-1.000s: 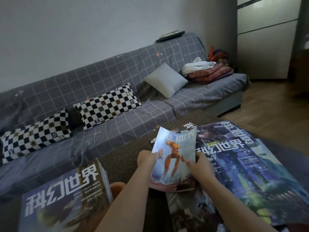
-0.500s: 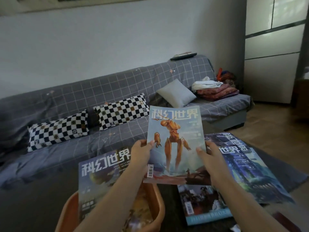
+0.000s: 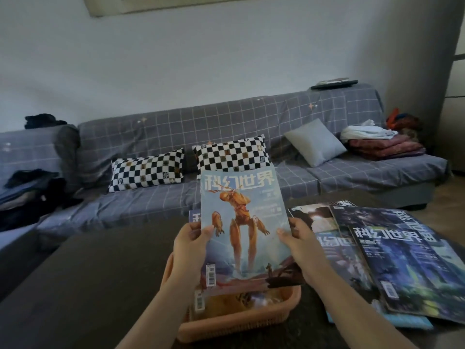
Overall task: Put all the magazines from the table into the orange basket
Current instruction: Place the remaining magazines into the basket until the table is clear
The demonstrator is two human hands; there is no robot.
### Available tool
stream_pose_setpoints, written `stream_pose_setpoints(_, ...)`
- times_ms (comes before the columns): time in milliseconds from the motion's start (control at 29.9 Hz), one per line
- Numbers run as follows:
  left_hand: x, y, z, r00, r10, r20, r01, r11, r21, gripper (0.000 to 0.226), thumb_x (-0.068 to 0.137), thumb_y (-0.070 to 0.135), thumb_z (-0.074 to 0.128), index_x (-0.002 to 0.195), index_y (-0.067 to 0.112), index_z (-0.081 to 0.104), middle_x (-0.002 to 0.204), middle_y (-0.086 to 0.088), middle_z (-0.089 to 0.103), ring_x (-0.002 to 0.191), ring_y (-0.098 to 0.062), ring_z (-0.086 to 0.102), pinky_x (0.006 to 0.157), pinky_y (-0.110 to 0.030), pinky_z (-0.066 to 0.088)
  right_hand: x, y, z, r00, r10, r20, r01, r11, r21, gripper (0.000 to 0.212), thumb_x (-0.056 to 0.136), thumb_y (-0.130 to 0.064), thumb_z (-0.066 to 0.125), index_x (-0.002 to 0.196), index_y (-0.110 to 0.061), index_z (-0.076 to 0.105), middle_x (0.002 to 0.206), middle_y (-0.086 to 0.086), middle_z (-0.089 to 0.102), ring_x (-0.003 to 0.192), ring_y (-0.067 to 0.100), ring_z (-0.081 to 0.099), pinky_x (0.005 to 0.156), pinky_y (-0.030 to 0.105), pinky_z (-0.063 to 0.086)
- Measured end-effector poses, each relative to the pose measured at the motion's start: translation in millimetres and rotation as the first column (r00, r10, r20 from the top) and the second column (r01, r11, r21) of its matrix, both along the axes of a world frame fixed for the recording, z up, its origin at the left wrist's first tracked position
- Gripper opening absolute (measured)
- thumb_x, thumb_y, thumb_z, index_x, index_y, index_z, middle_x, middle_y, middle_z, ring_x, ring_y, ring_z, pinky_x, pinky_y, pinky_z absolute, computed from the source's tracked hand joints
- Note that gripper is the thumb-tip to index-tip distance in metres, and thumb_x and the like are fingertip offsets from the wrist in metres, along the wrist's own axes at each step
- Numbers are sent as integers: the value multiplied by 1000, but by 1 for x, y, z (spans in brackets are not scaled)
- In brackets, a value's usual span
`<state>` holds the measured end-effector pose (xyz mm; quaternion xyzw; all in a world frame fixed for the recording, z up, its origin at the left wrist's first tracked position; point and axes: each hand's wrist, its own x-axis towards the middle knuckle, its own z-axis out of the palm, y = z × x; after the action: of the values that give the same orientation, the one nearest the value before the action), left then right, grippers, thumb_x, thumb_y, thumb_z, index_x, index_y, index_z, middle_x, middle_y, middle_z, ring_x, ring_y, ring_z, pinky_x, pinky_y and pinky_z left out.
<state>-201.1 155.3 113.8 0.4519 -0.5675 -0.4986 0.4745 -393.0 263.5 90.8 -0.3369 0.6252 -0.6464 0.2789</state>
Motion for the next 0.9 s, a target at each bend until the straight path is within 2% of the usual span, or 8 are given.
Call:
stream_pose_setpoints(200,23,-4,-34,966,97,238,-87,995,-49,7,89,26,65,90,28,59,80,10,67,72,-5,64,55,-20,45,19,-24,-25,987,69,-142,-40,980,195,35,92,-23,55,126,-19,47,116,1,61,101,15,60,77,27,51)
stream_pose_setpoints(368,29,-4,-55,956,105,274,-95,994,-49,14,88,26,67,102,25,65,99,6,70,86,-10,66,77,-31,56,26,-29,-42,941,97,-323,-18,971,240,45,94,-26,52,136,-28,39,123,-12,52,91,-4,46,58,7,37)
stream_pose_setpoints(434,29,-2,-60,944,141,298,-112,987,-112,25,87,25,68,112,24,62,106,10,63,90,-8,61,83,-29,52,27,-28,-47,912,71,-404,25,974,226,47,93,-24,53,137,-29,38,122,-13,46,98,-4,43,71,4,36)
stream_pose_setpoints(535,31,-1,-63,925,172,339,-125,980,-156,37,87,24,69,123,21,60,113,9,53,96,-10,56,91,-32,50,27,-28,-52,903,25,-428,81,970,227,53,90,-19,57,137,-32,38,116,-9,38,111,6,42,84,17,33)
stream_pose_setpoints(635,32,-2,-64,912,180,368,-128,979,-161,38,87,24,68,125,20,60,127,0,54,107,-18,58,98,-39,49,26,-28,-54,908,46,-416,66,966,251,49,87,-12,57,131,-29,45,119,-7,40,104,3,44,73,12,35)
stream_pose_setpoints(768,31,-4,-67,920,169,354,-118,980,-162,34,89,21,65,124,18,62,125,0,63,106,-14,61,96,-36,50,26,-30,-56,909,112,-401,-5,966,259,34,89,-13,56,111,-37,46,119,-17,48,74,-15,55,51,1,40)
stream_pose_setpoints(835,31,-5,-69,927,164,338,-121,982,-144,29,90,20,64,119,19,64,120,2,66,100,-12,63,92,-33,53,25,-30,-57,913,102,-395,15,960,280,30,90,-18,58,116,-32,50,107,-16,56,67,-13,55,49,1,39)
stream_pose_setpoints(902,32,-8,-71,938,153,311,-125,986,-110,21,90,19,64,111,25,65,112,4,69,92,-8,64,86,-32,54,24,-29,-57,910,113,-399,13,954,301,37,89,-21,59,125,-23,50,110,-11,62,76,-9,53,55,5,40)
